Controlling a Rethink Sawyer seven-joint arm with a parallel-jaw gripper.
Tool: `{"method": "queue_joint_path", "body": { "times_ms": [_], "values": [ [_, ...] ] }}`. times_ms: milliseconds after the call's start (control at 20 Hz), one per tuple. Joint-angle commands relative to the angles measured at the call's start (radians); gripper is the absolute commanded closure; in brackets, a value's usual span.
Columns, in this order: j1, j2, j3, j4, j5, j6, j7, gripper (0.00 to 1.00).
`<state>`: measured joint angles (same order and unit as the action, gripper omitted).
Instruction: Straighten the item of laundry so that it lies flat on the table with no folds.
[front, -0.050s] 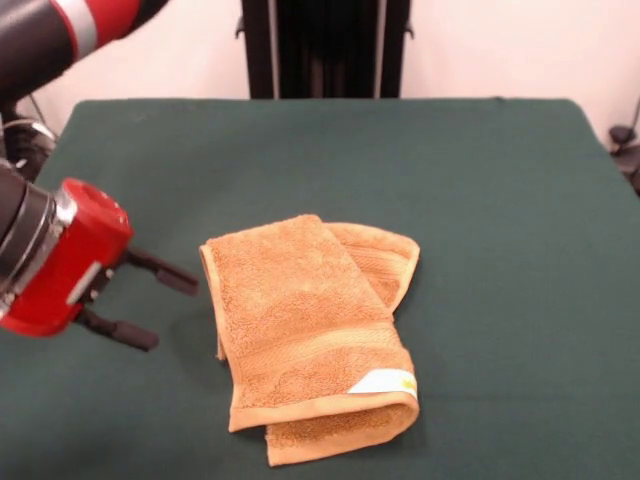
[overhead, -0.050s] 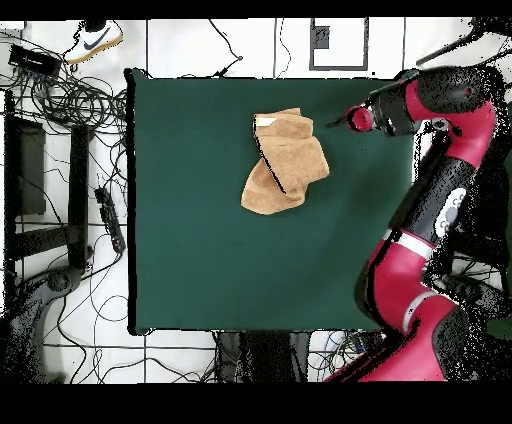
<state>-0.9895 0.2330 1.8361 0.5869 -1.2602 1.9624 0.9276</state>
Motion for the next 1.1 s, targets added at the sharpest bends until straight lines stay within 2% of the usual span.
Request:
{"method": "queue_joint_path", "body": {
  "times_ms": [50,250,550,950,1100],
  "values": [
    [-0.057,-0.005,-0.319,0.327,0.109,-0.234,0.282,0.00],
    [-0.076,-0.017,-0.376,0.413,0.147,-0.335,0.368,0.00],
    [-0.040,-0.021,-0.443,0.398,0.218,-0.447,0.433,0.00],
    [0.013,0.046,-0.474,0.338,0.439,-0.531,0.577,0.00],
    [0.033,0.062,-0.488,0.320,0.551,-0.507,0.637,0.00]
  ]
}}
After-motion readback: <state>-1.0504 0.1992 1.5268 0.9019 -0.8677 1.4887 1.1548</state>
